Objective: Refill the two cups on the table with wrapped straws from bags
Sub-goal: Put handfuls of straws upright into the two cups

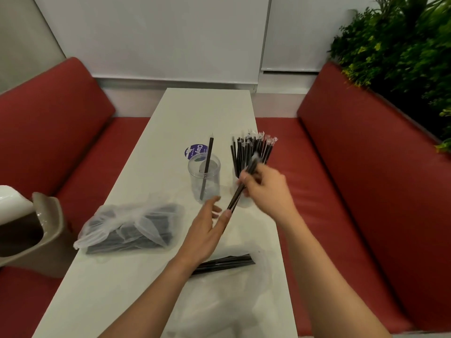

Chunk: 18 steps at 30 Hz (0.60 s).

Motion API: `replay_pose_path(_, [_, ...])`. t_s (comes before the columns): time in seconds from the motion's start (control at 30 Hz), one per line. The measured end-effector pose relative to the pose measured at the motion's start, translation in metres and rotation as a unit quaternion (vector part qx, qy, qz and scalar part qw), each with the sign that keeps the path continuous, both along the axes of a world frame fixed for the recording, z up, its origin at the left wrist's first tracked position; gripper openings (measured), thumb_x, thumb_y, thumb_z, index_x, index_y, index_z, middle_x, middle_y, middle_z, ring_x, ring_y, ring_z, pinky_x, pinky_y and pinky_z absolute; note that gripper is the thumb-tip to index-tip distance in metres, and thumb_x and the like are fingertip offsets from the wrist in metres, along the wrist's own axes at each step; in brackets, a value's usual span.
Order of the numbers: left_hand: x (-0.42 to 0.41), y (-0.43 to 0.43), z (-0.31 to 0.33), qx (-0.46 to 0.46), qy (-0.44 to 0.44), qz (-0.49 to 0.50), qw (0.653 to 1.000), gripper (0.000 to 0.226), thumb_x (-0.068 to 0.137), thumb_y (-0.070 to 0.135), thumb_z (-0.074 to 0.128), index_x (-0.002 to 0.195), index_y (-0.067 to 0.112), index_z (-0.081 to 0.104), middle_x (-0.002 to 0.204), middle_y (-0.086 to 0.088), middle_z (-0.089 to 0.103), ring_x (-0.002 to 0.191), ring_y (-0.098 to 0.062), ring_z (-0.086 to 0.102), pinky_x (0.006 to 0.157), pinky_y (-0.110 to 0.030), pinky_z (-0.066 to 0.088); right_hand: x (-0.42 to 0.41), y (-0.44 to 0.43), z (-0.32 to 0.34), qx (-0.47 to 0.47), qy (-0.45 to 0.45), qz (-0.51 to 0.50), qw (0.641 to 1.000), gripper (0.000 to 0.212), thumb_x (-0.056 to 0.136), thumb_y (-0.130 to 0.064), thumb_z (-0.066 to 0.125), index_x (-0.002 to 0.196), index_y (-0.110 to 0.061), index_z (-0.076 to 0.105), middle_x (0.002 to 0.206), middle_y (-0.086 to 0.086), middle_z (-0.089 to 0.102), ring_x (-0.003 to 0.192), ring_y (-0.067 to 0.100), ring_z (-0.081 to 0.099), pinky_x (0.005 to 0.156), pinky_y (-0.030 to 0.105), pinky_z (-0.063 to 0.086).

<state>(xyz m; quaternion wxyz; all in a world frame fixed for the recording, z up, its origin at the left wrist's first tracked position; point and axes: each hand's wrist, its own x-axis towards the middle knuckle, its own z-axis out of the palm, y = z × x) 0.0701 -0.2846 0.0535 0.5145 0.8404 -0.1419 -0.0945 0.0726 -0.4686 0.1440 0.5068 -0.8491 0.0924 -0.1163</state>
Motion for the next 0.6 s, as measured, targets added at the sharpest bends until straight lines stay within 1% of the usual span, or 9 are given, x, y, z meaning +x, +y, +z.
replay_pose_path(0.03, [0.007,-0.001,0.001,-0.005,-0.025,0.024,0.999,0.054,0.099,0.063,0.049,0.145,0.035,0.043,0.122,0.012,0.062,0.112,-0.004,0.06,0.096,-0.028,0.049,0.004,-0.011,0.007,-0.012,-0.039,-0.032,0.999,0.009,0.096,-0.028,0.062,0.088,-0.029,0.066,0.085,-0.009,0.079,0.08,0.013,0.077,0.086,0.05,0.061])
replay_pose_path(0.1, [0.022,-0.008,0.006,-0.006,-0.079,0.054,0.995,0.047,0.1,0.053,0.057,0.141,0.03,0.052,0.125,0.013,0.062,0.114,-0.001,0.058,0.097,-0.025,0.047,0.011,-0.037,0.024,-0.016,-0.123,-0.102,0.987,0.009,0.096,-0.031,0.061,0.088,-0.034,0.064,0.084,-0.016,0.078,0.078,0.006,0.075,0.086,0.049,0.061])
replay_pose_path(0.17, [0.036,-0.014,0.011,0.021,-0.137,0.045,0.989,0.034,0.1,0.045,0.061,0.128,0.025,0.065,0.119,0.013,0.065,0.109,-0.001,0.06,0.097,-0.026,0.049,0.016,-0.056,0.037,-0.011,-0.183,-0.153,0.971,0.01,0.099,-0.031,0.059,0.093,-0.037,0.064,0.088,-0.02,0.077,0.079,0.005,0.075,0.089,0.05,0.06])
replay_pose_path(0.23, [0.049,-0.026,0.012,0.053,-0.184,0.021,0.981,0.027,0.1,0.042,0.064,0.119,0.024,0.071,0.113,0.014,0.064,0.107,-0.003,0.06,0.096,-0.026,0.048,0.025,-0.068,0.039,-0.006,-0.204,-0.169,0.964,0.013,0.1,-0.034,0.057,0.094,-0.044,0.062,0.093,-0.023,0.076,0.083,0.006,0.075,0.091,0.051,0.059])
replay_pose_path(0.3, [0.062,-0.039,0.011,0.076,-0.217,0.008,0.973,0.025,0.099,0.039,0.066,0.117,0.023,0.073,0.11,0.014,0.061,0.108,-0.005,0.058,0.094,-0.022,0.044,0.036,-0.072,0.029,-0.019,-0.189,-0.169,0.967,0.012,0.1,-0.035,0.057,0.095,-0.045,0.062,0.091,-0.02,0.076,0.086,0.008,0.074,0.092,0.049,0.057])
replay_pose_path(0.37, [0.074,-0.052,0.009,0.099,-0.237,-0.001,0.966,0.025,0.1,0.037,0.066,0.119,0.022,0.073,0.112,0.01,0.062,0.109,-0.008,0.057,0.092,-0.022,0.044,0.05,-0.074,0.008,-0.046,-0.129,-0.143,0.98,0.008,0.101,-0.029,0.061,0.099,-0.033,0.067,0.087,-0.014,0.075,0.085,0.01,0.071,0.088,0.04,0.056])
replay_pose_path(0.43, [0.087,-0.061,0.003,0.13,-0.246,-0.014,0.96,0.026,0.101,0.034,0.063,0.122,0.021,0.073,0.119,0.005,0.064,0.114,-0.013,0.057,0.092,-0.028,0.048,0.063,-0.073,-0.018,-0.077,-0.043,-0.083,0.993,0.008,0.102,-0.025,0.062,0.103,-0.022,0.069,0.09,-0.009,0.072,0.085,0.015,0.068,0.08,0.034,0.052])
replay_pose_path(0.5, [0.098,-0.067,-0.003,0.165,-0.239,-0.027,0.956,0.027,0.102,0.033,0.061,0.124,0.021,0.072,0.124,0.003,0.064,0.117,-0.018,0.058,0.09,-0.037,0.053,0.073,-0.07,-0.041,-0.12,0.025,-0.04,0.992,0.015,0.102,-0.026,0.061,0.107,-0.014,0.07,0.097,0.0,0.068,0.091,0.02,0.064,0.077,0.032,0.045])
replay_pose_path(0.6, [0.107,-0.071,-0.008,0.192,-0.248,-0.043,0.949,0.024,0.103,0.029,0.06,0.12,0.02,0.075,0.119,0.001,0.066,0.109,-0.021,0.063,0.081,-0.042,0.057,0.082,-0.064,-0.06,-0.128,0.059,-0.055,0.989,0.023,0.103,-0.026,0.061,0.095,-0.005,0.066,0.087,0.005,0.065,0.082,0.025,0.06,0.065,0.031,0.034])
